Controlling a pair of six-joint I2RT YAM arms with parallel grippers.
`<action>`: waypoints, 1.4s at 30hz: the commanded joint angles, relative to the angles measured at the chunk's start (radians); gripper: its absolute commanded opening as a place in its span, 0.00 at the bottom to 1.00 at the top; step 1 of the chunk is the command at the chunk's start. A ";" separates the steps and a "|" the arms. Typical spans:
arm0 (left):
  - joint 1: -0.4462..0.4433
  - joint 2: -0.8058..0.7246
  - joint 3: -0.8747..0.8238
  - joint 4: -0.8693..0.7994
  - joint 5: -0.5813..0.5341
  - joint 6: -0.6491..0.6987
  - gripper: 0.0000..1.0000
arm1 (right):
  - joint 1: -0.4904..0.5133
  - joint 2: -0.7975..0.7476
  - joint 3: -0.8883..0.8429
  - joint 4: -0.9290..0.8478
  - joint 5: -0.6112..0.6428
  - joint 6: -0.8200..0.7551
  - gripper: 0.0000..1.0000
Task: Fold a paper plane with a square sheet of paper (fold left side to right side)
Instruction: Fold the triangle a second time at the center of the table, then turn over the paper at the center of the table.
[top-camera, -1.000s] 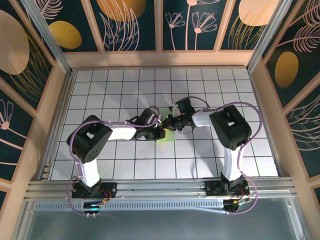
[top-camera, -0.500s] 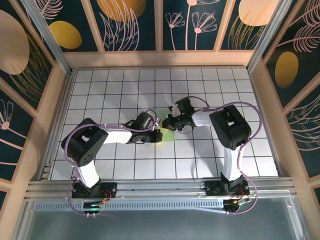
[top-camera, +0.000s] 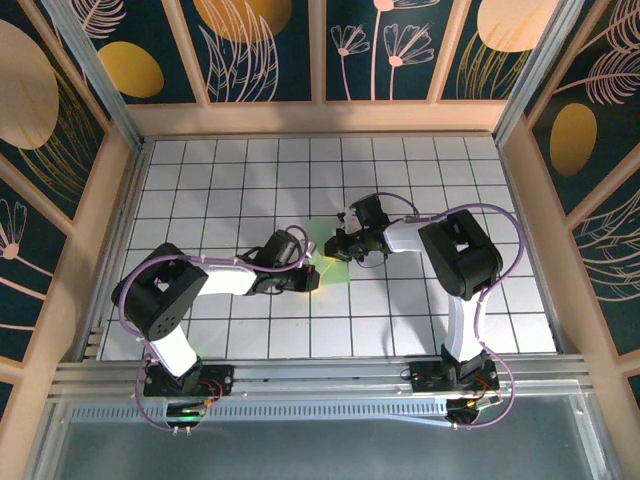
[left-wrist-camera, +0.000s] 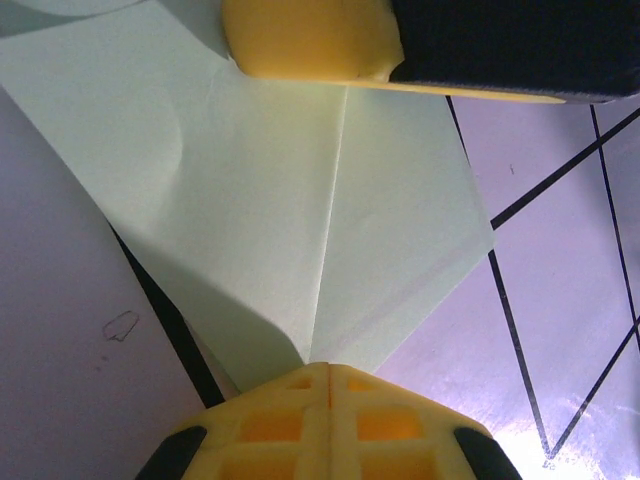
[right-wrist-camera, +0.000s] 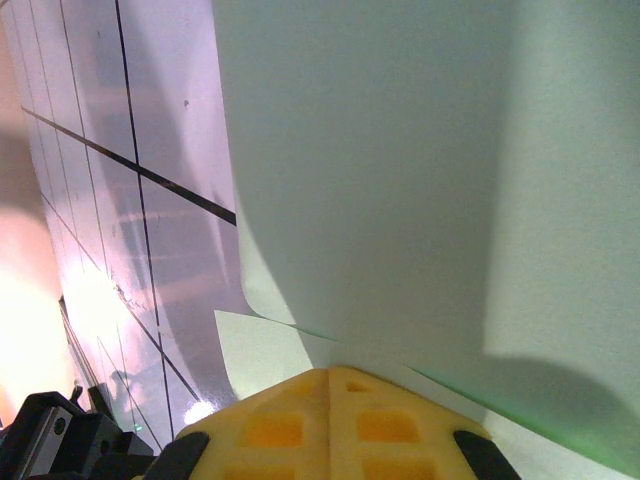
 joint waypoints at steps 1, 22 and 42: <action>-0.004 -0.034 -0.056 -0.107 -0.005 0.007 0.00 | -0.011 0.028 -0.009 -0.094 0.074 -0.028 0.00; 0.127 -0.230 -0.084 0.054 -0.038 -0.177 0.36 | -0.049 -0.274 -0.078 0.060 0.185 -0.020 0.57; 0.156 0.124 0.140 0.226 0.162 -0.178 0.38 | -0.121 -0.456 -0.301 0.067 0.212 -0.069 0.74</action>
